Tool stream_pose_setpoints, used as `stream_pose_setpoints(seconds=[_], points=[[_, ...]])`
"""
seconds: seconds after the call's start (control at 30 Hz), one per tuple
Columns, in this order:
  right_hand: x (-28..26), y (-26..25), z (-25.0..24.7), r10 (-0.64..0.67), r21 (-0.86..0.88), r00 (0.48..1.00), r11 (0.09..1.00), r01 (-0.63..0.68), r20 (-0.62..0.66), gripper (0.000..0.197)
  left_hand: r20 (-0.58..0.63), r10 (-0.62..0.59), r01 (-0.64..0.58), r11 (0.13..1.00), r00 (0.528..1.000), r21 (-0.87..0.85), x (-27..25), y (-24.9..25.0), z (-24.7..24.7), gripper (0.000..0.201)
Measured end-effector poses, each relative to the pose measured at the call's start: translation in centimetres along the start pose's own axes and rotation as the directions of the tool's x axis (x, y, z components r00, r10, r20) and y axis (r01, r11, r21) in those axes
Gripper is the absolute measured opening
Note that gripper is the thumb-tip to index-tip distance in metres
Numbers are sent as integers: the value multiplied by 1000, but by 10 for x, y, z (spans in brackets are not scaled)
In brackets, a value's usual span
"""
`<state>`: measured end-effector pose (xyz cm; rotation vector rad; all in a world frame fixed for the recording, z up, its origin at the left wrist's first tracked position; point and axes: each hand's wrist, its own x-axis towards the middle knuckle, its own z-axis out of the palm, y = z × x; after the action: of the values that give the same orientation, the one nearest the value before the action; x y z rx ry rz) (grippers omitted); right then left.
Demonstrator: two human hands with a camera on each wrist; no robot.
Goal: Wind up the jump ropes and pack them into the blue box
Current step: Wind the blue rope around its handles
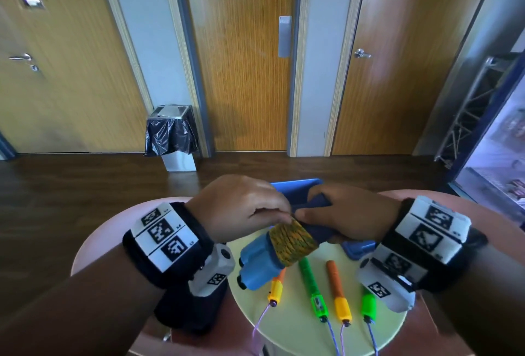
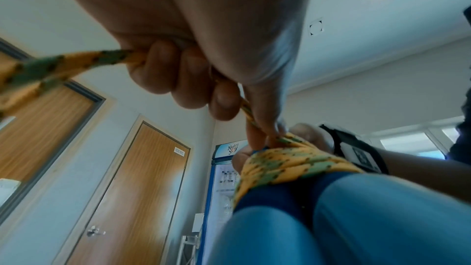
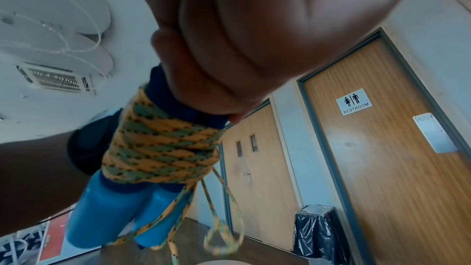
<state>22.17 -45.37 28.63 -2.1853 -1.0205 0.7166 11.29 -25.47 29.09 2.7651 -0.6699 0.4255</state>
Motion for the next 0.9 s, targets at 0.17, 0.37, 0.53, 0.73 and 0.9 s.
stream_pose_setpoints(seconds=[0.17,0.37,0.53,0.73,0.9], points=[[-7,-5,-7,0,48,1000,999,-1,27,35,2,-40,40,982,999,-183,2,-3,-2,18],[-12,-9,-10,21,-103,995,994,-31,-102,36,16,-12,15,973,1000,-229,0,-1,-9,21],[-7,-3,-12,36,-214,974,973,-85,-222,39,32,86,-84,994,996,-77,-6,8,-8,20],[-13,-12,-3,49,-211,995,975,-67,-89,40,29,38,-37,999,999,-30,0,6,-17,20],[-19,-21,-6,55,-190,998,980,-51,18,34,56,24,-17,993,998,-117,4,4,-15,19]])
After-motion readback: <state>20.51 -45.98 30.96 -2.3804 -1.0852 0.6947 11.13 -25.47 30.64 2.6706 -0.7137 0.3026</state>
